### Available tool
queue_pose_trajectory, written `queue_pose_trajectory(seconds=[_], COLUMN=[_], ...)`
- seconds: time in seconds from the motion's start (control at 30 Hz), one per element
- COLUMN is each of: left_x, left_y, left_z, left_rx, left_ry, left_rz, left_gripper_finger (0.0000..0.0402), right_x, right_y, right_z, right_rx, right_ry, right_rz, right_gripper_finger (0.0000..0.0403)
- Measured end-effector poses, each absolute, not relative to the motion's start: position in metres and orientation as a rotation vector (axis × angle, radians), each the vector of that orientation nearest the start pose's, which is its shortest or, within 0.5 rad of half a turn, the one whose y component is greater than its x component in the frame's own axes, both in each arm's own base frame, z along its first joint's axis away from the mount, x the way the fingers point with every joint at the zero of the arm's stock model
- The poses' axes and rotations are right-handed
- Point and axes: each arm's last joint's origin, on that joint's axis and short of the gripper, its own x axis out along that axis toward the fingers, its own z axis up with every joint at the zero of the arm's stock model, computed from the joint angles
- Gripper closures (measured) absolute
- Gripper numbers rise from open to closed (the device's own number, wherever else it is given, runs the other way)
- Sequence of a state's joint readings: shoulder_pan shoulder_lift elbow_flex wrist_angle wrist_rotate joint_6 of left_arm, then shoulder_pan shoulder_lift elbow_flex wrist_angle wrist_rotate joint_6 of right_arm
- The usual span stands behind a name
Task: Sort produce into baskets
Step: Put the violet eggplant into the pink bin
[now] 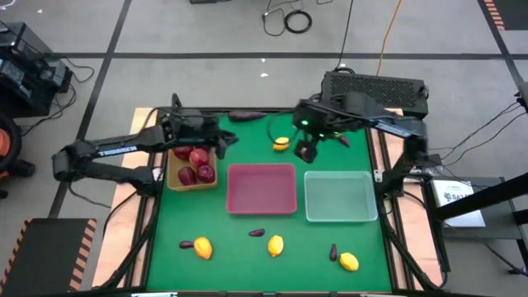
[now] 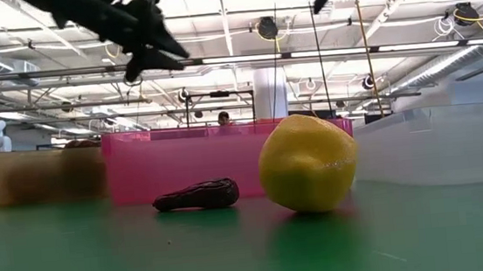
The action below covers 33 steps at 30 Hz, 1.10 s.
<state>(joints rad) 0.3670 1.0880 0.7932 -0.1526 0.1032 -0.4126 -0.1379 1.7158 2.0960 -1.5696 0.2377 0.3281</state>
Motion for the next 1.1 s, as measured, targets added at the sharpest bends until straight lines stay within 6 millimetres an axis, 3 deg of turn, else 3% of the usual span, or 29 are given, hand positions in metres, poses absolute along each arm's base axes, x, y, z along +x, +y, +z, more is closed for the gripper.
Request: queue_pose_trajectory(seconds=[0.17,0.3,0.47,0.6,0.73,0.83,0.93,1.1], left_x=[0.252,0.264,0.276,0.280,0.277,0.277,0.279,0.283], left_y=[0.070,0.083,0.123,0.179,0.233,0.256,0.268,0.275], left_z=[0.276,0.280,0.304,0.307,0.286,0.267,0.244,0.216], left_rx=[-0.460,-0.398,-0.238,-0.118,-0.101,-0.026,0.074,0.062], left_ry=[0.486,0.612,0.691,0.756,0.833,0.895,0.998,1.091], left_rz=[0.331,0.480,0.546,0.583,0.479,0.401,0.367,0.336], left_gripper_finger=[0.0261,0.0261,0.0261,0.0261,0.0261,0.0261,0.0254,0.0213], right_x=[0.259,0.241,0.222,0.213,0.210,0.212,0.215,0.217], right_y=[-0.039,-0.038,-0.036,-0.032,-0.026,-0.022,-0.019,-0.011], right_z=[0.416,0.394,0.361,0.336,0.315,0.301,0.290,0.281], right_rx=[0.159,0.164,0.307,0.432,0.522,0.557,0.604,0.645], right_ry=[1.116,1.042,1.020,1.056,1.071,1.056,1.037,1.023], right_rz=[-0.474,-0.452,-0.393,-0.401,-0.422,-0.426,-0.442,-0.441], right_gripper_finger=[0.0035,0.0035,0.0035,0.0035,0.0035,0.0035,0.0035,0.0035])
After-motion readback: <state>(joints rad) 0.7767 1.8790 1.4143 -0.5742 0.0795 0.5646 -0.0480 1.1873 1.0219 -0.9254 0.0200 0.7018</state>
